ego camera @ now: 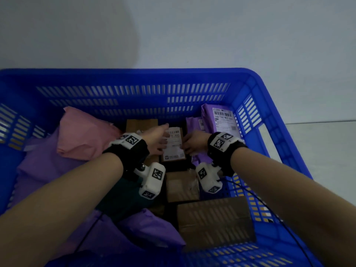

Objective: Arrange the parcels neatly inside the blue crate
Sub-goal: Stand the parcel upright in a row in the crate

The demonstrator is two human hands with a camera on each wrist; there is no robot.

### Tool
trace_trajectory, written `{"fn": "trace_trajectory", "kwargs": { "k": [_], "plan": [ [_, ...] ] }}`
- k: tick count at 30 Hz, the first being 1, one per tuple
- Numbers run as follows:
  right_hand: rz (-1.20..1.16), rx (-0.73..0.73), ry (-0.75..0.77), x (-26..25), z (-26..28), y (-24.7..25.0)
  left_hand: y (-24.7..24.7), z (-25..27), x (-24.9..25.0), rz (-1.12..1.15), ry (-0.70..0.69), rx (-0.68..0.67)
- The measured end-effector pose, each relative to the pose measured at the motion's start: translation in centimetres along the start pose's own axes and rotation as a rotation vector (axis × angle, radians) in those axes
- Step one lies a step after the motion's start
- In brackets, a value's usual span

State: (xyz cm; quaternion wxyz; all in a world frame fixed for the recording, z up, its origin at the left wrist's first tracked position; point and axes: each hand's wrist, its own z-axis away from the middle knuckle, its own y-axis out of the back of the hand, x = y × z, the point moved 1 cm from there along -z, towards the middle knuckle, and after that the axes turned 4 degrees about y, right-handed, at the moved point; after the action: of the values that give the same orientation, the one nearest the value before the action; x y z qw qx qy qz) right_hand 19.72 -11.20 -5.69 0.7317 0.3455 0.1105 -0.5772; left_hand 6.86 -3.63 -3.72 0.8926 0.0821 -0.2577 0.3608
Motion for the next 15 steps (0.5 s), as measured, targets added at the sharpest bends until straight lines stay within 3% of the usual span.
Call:
{"fn": "trace_trajectory", "kwargs": {
  "k": [5,9,12,15],
  "plan": [
    [-0.070,0.020,-0.027,0.4,3.6,0.8,1.5,2.6,-0.7,-0.198,0.037,-0.043],
    [-0.022,0.039,-0.096,1.8,5.5,-0.2,2.1,3.8,-2.9,-0.459,0.167,-0.086],
    [0.030,-0.032,-0.182,3.1,6.8,-1.6,1.7,4.0,-4.3,-0.552,0.258,-0.097],
    [-0.103,-0.198,-0.221,3.6,7.4,-3.4,1.0,3.7,-5.1,-0.591,0.322,-0.122]
  ]
}}
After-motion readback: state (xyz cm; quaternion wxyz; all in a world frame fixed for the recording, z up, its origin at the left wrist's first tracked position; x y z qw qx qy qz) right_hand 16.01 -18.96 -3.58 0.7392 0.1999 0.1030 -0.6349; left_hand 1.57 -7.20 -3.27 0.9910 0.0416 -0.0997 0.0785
